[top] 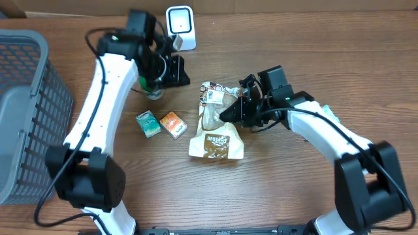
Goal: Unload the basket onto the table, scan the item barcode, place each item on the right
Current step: 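Lift the bread bag with the right gripper toward the scanner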
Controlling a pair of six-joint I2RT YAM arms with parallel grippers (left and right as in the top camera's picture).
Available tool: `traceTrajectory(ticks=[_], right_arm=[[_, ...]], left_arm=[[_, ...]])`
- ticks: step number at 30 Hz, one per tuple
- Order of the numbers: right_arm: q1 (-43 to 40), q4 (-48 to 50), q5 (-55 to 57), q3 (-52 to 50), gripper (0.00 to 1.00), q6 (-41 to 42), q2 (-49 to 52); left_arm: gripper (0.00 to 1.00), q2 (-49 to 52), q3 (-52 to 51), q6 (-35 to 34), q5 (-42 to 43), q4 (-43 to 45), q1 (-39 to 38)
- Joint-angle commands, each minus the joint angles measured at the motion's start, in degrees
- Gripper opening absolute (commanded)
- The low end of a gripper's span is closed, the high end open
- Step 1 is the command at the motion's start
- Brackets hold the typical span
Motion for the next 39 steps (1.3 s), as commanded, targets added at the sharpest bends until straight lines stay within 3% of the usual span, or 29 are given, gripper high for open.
traceTrajectory(ticks=[1,9,17,21,26,27,28,29,31,32,35,39], right_arm=[[0.2,-2.9,0.2,4.5,0.04,-5.0,-2.6],[0.7,-17.4,15.4,22.6,0.04,-11.3,-2.6],[0.7,-12.2,4.7,33.2,0.04,-16.3,-2.6],[0.8,-12.6,4.9,40.1,0.03,-16.4,-1.4],[2.4,-19.6,16.2,57.5,0.03,-19.1,4.6],[3.0,-20.2,19.2,59.9,0.03,-19.7,5.9],[3.6,-20.2,23.1,61.6,0.04,-20.5,7.1],[4.4,-19.5,28.2,62.7,0.04,-21.2,8.2],[6.2,-16.4,40.2,62.8,0.04,-23.6,10.1],[8.2,-12.1,51.9,62.8,0.04,-27.7,13.0],[10.9,-1.6,67.6,62.6,0.04,-36.3,19.5],[12.9,13.8,76.7,62.6,0.04,-55.4,28.7]], left_arm=[[0.04,-1.7,7.5,2.7,-2.4,-4.2,2.1],[0.04,-1.7,17.5,5.1,-8.3,-11.6,12.5],[0.05,-1.8,20.7,17.1,-8.4,-16.9,23.0],[0.17,-1.8,21.1,17.7,-8.4,-16.7,26.7],[0.34,-1.8,21.1,17.7,-8.9,-16.3,29.8],[0.43,-1.8,21.1,17.7,-8.9,-16.3,30.1],[0.83,-1.8,21.1,17.7,-8.9,-16.3,30.4],[0.99,-1.8,21.1,17.7,-9.0,-16.3,30.5],[1.00,-1.7,21.0,17.7,-9.0,-16.3,30.6],[0.99,-1.7,20.9,17.7,-9.0,-16.4,30.6],[1.00,-1.7,20.9,17.7,-9.0,-16.4,30.6],[0.99,-1.7,20.9,17.7,-9.0,-16.4,30.6]])
